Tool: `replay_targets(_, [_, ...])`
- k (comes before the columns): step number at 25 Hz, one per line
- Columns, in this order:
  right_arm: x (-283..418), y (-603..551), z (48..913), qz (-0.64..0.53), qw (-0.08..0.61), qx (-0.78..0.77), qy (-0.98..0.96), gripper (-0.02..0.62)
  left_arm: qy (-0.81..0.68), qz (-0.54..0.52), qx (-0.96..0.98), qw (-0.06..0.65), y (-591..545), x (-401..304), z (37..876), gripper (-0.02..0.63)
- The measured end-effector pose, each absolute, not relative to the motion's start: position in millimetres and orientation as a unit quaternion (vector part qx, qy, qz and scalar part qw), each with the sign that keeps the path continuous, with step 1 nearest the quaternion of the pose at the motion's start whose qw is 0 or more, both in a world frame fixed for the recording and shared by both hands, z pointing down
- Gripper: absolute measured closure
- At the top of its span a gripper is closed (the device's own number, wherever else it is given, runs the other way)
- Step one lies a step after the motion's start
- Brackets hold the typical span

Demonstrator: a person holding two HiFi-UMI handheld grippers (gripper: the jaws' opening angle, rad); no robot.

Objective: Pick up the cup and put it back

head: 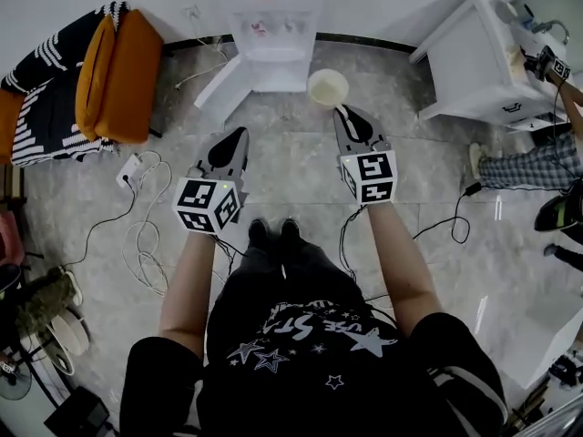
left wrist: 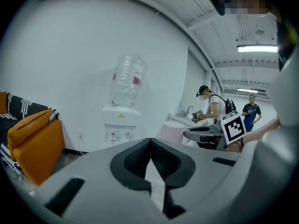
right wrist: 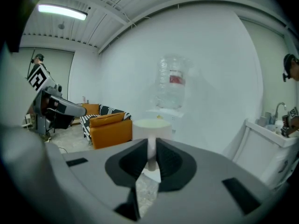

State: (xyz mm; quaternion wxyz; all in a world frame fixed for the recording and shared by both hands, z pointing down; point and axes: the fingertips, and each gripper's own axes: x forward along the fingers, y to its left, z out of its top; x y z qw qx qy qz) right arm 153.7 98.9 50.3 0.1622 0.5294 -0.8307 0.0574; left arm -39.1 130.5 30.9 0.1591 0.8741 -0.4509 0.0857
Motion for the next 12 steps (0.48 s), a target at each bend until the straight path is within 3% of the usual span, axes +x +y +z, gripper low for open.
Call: replay_targets(12, [151.8,105.2,54.5,0.068,0.168,0.527,-0.83,0.548,-0.466,0.099,0.865,0.158,121.0,-54.7,41.5,0.597])
